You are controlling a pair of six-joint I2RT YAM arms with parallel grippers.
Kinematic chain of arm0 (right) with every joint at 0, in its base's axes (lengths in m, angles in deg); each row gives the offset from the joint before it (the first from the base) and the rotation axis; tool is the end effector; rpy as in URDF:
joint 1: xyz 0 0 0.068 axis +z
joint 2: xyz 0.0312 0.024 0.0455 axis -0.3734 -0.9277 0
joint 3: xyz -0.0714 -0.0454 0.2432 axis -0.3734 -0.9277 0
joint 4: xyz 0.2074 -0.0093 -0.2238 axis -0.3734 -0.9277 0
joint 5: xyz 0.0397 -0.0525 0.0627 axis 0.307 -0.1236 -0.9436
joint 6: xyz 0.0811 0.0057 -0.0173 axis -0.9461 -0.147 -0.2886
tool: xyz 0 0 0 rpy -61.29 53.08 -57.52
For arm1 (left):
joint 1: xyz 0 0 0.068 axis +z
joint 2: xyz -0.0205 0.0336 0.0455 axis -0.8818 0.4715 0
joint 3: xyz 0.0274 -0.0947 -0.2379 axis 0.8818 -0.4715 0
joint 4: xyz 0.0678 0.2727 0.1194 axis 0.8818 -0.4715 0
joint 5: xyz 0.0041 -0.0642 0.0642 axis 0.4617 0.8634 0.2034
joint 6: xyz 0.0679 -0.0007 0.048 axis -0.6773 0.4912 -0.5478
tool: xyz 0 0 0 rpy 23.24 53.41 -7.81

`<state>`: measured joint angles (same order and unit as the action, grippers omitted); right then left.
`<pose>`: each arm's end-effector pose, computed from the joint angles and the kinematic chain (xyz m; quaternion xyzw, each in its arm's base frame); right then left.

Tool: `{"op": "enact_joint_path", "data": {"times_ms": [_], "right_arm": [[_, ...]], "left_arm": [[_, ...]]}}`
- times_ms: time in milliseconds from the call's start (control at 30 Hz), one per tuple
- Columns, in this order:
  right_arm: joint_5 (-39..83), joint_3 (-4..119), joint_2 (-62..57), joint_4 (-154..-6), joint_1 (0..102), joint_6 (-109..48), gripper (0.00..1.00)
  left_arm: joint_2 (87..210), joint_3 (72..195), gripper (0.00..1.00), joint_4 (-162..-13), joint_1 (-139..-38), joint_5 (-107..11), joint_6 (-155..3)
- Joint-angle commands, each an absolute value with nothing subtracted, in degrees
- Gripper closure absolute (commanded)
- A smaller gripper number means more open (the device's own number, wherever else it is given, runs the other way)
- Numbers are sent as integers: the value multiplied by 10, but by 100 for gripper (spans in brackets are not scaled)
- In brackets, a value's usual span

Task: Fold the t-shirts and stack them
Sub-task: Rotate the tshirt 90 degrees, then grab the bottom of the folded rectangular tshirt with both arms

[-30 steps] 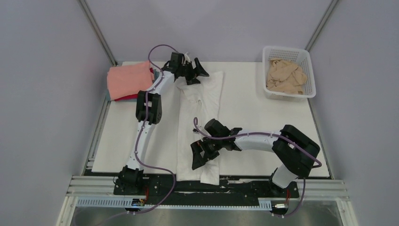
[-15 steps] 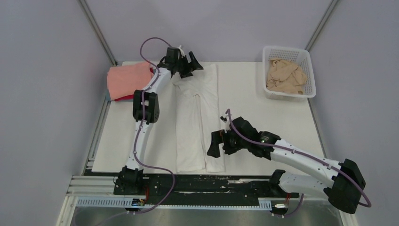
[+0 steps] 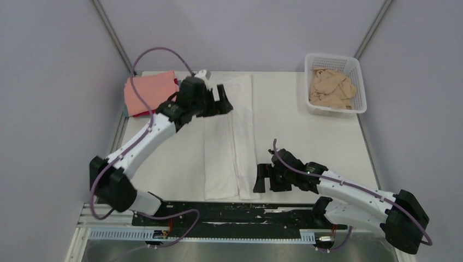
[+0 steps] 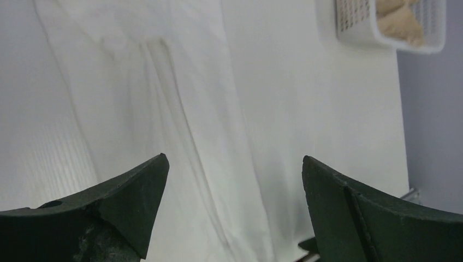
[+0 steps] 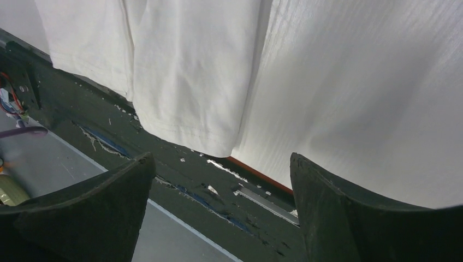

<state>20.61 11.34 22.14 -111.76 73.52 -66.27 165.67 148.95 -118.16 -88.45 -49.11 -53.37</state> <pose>0.1433 0.1986 0.1167 -0.0953 0.9562 0.2453 0.1280 0.3959 -0.2078 0.3175 -0.0312 0.8778 -0.2864 0.3828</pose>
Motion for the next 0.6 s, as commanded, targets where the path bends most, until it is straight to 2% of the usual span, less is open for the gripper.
{"op": "enact_joint_path", "data": {"times_ms": [0, 100, 200, 367, 567], "right_arm": [[214, 97, 240, -1105, 735, -694, 13], [209, 92, 241, -1097, 738, -693, 18], [191, 84, 239, -1082, 740, -694, 23], [176, 60, 226, -1040, 741, -711, 30], [190, 47, 205, -1006, 742, -728, 39]], "left_arm": [[1445, 1196, 0, -1133, -965, -662, -432], [1346, 1065, 0, -1156, -1031, -692, -356], [1259, 994, 0, -1221, -1097, -700, -296], [1180, 881, 0, -1225, -1183, -649, -204], [1175, 823, 16, -1221, -1229, -633, -135]]}}
